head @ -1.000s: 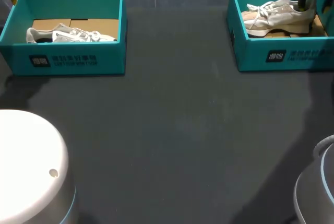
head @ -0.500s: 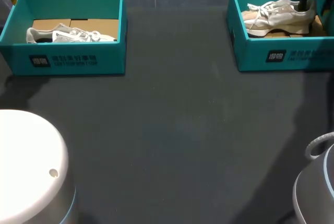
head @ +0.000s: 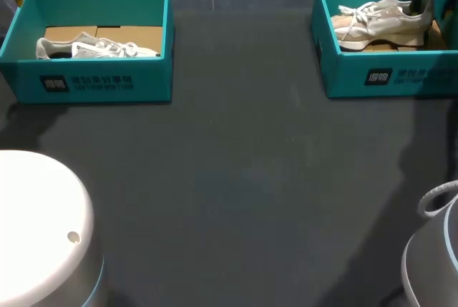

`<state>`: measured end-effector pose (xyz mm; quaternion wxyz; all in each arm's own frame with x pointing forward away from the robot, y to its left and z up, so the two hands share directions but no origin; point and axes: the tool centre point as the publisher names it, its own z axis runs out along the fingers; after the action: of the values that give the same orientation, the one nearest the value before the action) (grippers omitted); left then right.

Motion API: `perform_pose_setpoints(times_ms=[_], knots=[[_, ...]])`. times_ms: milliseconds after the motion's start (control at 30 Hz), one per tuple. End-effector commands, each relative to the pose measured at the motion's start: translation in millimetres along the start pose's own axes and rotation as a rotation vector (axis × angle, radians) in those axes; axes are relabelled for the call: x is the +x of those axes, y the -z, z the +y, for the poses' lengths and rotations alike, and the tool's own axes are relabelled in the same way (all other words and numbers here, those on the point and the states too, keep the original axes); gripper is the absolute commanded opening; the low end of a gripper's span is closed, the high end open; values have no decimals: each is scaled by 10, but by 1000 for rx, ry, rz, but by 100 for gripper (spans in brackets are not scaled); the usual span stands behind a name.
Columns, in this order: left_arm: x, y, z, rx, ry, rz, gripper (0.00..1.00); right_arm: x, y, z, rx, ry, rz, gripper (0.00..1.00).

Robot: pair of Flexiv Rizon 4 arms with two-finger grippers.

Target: Take the shoe out of the shoebox, open the shoe tongue, remove and reinsert the insole, then place the shoe into the shoebox

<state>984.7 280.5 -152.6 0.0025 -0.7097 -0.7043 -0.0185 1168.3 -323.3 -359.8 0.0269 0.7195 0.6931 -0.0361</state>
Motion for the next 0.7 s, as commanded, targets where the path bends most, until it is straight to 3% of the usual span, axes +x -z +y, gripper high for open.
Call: perform_pose_setpoints(times_ms=[33,567,667,700], knots=[[6,4,-7,-1,-1,2,100,16,9,-18,1,20,-3,79],[6,4,-7,-1,-1,2,100,14,-31,-57,11,76,0,73],[6,4,-7,-1,-1,2,100,13,-50,-55,16,78,2,67],[6,4,-7,-1,-1,2,100,13,-55,-55,17,78,3,56]])
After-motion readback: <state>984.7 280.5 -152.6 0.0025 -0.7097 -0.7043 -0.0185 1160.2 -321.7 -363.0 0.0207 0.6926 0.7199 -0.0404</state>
